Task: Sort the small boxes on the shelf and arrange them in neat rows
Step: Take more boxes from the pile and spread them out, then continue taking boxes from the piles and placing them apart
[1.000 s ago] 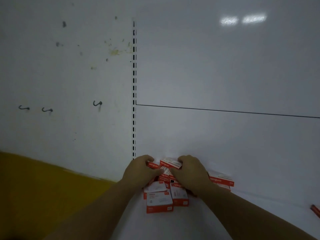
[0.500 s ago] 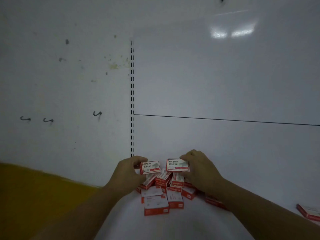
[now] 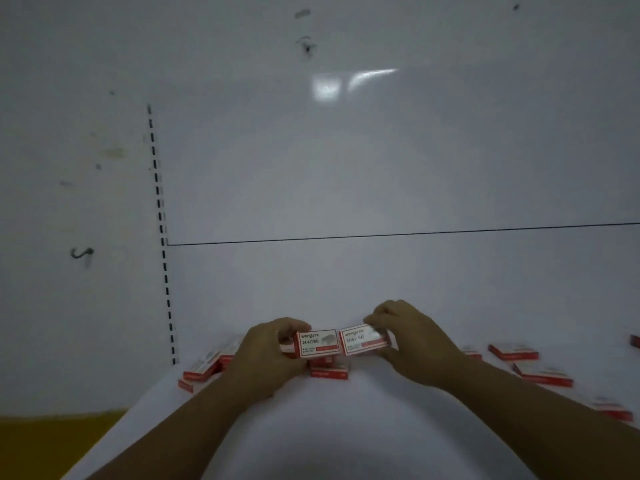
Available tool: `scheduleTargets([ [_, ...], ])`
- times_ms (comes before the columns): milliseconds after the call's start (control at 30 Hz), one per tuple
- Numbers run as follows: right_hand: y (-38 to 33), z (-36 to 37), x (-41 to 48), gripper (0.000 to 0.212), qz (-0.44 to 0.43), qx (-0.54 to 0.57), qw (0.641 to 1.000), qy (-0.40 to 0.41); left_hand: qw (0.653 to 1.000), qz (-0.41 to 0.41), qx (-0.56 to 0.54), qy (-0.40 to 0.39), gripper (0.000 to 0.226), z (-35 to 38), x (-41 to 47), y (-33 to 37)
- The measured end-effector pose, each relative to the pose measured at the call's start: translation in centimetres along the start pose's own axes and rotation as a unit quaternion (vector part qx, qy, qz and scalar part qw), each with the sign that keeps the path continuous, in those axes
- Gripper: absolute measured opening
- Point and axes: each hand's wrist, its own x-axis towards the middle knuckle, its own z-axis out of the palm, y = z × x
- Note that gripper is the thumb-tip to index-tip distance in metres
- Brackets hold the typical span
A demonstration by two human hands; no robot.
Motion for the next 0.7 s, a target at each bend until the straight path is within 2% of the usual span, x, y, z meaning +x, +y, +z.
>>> scheduleTargets([
  [367, 9.1, -10.7, -12.5, 0.046, 0.058, -0.044, 0.997, -0.020, 0.995, 0.059, 0.019, -0.075, 0.036, 11.2, -2.2, 12.6],
  [533, 13.0, -14.6, -18.9, 0.053, 0.103, -0.033, 0.989, -0.105, 0.988, 0.031, 0.027, -0.150, 0.038, 17.0, -4.9, 17.8],
  [700, 14.5, -16.3, -23.4, 0.037, 0.124, 0.044, 0.972, -0.193, 0.981, -0.008, -0.003, -0.195, 0.041, 20.2, -7.8, 19.7],
])
